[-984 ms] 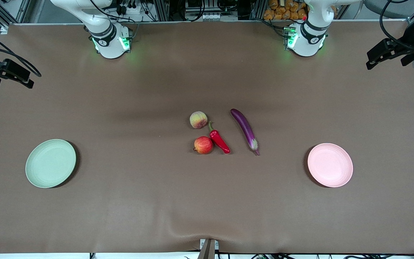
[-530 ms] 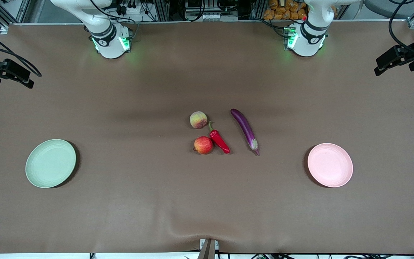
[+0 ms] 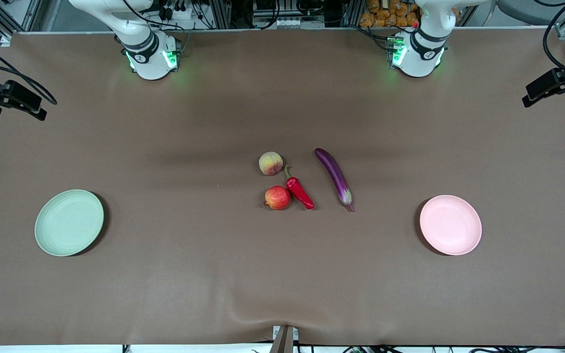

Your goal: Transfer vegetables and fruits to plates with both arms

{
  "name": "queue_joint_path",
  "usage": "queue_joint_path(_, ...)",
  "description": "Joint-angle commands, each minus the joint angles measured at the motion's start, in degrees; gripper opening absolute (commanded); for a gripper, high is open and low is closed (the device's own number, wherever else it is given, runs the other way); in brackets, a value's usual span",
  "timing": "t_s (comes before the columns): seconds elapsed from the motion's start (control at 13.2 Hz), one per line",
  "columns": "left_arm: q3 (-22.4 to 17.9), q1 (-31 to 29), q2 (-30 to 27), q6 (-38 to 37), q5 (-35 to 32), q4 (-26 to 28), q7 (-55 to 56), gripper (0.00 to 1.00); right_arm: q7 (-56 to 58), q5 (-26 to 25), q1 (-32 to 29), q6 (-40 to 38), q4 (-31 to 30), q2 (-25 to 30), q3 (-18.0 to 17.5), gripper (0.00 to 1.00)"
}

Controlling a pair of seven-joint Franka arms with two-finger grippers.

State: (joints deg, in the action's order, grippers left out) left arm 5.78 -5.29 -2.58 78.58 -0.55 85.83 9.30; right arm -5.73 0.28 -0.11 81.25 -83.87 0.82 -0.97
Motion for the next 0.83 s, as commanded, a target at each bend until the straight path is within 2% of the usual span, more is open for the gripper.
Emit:
queue_joint_path(0.0,0.4,-0.5,-0.7,2.0,0.5,2.4,-1.0,1.0,1.0,-0.2,-0.7,0.8,-1.7,1.5,-0.4,1.0)
queue_joint_path(0.3,0.7,-3.3,-1.8,11.1,0.8,12.8,-1.0,1.0,0.9,-0.2,-0.6,0.5,-1.7,1.5,-0.4,1.0)
queue_joint_path(0.61,2.0,-3.1,-1.5,21.9,0.8,23.3,0.2,1.0,0.9,-0.1,-0.4,0.8,-1.7,1.4,-0.4,1.0)
queue_joint_path(0.76,3.2,-2.9,-0.6,26.2,0.8,26.8,0.3,1.0,0.9,-0.1,-0.6,0.3,-1.7,1.4,-0.4,1.0)
